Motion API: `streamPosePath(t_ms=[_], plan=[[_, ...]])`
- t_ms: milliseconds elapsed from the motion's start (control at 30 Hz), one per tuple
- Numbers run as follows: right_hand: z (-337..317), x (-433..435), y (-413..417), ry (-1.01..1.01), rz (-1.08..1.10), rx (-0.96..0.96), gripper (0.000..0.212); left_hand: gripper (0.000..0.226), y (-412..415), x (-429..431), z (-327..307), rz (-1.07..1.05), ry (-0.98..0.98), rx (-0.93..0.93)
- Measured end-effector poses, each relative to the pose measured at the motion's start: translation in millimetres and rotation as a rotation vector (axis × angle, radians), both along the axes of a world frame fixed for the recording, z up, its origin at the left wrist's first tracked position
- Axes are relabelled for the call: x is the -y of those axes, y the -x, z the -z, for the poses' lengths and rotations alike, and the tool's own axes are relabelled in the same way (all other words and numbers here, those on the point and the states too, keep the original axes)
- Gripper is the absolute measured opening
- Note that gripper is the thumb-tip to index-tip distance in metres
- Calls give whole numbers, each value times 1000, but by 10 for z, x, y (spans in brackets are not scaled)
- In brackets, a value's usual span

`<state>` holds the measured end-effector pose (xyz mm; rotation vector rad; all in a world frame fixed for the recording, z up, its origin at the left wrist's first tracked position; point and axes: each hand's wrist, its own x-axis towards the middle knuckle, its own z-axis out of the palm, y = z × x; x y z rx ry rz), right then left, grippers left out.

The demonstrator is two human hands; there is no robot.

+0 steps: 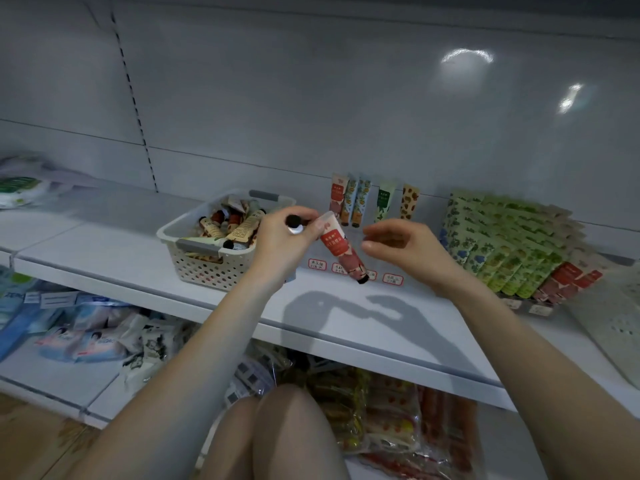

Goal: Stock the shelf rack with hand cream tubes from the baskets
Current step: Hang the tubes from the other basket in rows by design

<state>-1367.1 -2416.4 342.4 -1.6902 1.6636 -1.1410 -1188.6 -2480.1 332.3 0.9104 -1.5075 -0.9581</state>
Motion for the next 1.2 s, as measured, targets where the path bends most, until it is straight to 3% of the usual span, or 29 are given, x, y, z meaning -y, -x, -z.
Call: streamPosePath(t_ms=[133,267,367,500,633,767,867,1200], plan=[[-73,138,-163,135,-83,-224,27,6,83,20,8,21,63,49],[-51,312,-216,127,-73,-325,19,6,90,151,58,17,42,37],[-75,504,-180,147,44,-344,18,8,85,237,129,18,-70,-73],[-235,889,-117,156,217,-201,25,17,86,358,235,14,-182,-68],[-359,1328,-104,207,330,-341,18,12,79,488,283,88,-301,-146],[-358,1686,-154,214,341,-421,18,1,53,629,331,81,-230,-76],[-300,1885,-190,179,360,-496,20,11,44,727,387,50,-179,-70],[-52,2193,-189,123,377,-608,19,13,90,857,481,21,-160,-93]])
